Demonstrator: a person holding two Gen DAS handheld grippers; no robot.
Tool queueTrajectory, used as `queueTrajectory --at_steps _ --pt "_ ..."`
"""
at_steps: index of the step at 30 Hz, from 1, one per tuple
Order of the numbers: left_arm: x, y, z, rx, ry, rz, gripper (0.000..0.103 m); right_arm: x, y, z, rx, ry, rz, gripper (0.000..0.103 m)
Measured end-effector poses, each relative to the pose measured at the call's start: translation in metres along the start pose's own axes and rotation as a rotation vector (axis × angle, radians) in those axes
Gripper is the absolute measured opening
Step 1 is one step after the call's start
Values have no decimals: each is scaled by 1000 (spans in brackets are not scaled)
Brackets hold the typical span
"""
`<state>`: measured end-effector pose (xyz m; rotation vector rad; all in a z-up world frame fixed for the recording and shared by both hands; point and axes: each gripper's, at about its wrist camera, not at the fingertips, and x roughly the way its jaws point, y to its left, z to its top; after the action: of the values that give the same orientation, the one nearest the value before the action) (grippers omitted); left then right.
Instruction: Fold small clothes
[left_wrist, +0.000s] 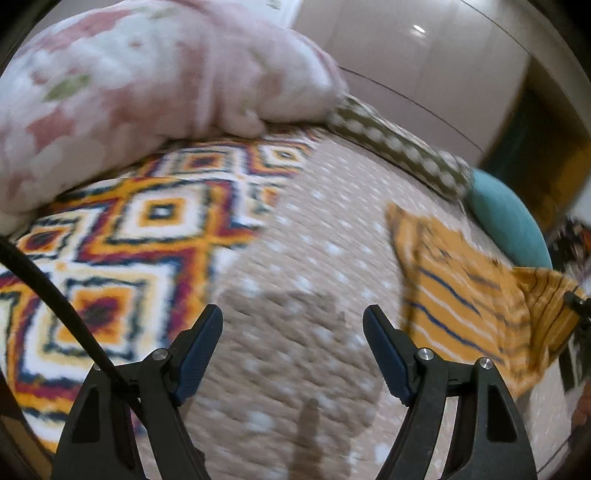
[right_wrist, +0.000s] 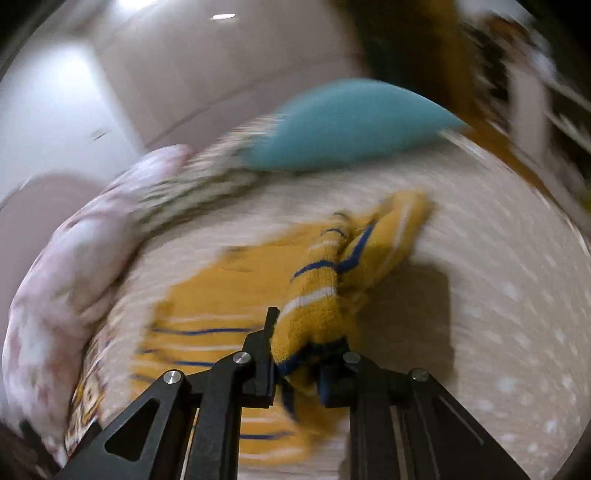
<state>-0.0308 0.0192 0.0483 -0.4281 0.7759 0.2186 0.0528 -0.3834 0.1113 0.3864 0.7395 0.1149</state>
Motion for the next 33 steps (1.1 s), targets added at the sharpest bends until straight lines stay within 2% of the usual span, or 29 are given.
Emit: queueTrajectory --at_steps 3,5,9,11,15,17,20,23,25,27,29,31,33 --pt "-2 26 11 -62 -22 36 77 21 85 -18 -167 51 125 17" --pt "-3 39 15 -90 -30 55 77 51 131 -45 -261 127 163 17" --pt "2 59 15 -133 -12 62 77 117 172 -100 -415 285 85 18" --pt "3 63 15 -140 -3 60 77 128 172 -110 -423 275 60 19" --pt "4 64 15 -159 2 35 77 123 172 -107 -429 276 58 21" --pt "4 61 15 -157 -3 35 77 115 173 -108 -423 289 76 31" --pt "4 55 16 -142 -15 44 77 105 190 -109 -417 301 171 42" --pt "7 49 16 -147 -11 26 77 87 203 -115 -467 345 299 45" --pt "8 42 16 -141 -11 14 77 72 197 -112 -477 321 312 45" --pt "9 29 15 -109 -7 -12 77 53 174 -102 -421 295 338 45" --pt "11 14 12 -70 3 -47 77 37 147 -88 -370 232 299 46" --pt "14 -1 9 -38 20 -94 77 24 114 -75 -337 162 203 47" --pt "21 -23 8 9 44 -161 77 20 83 -68 -290 138 138 49"
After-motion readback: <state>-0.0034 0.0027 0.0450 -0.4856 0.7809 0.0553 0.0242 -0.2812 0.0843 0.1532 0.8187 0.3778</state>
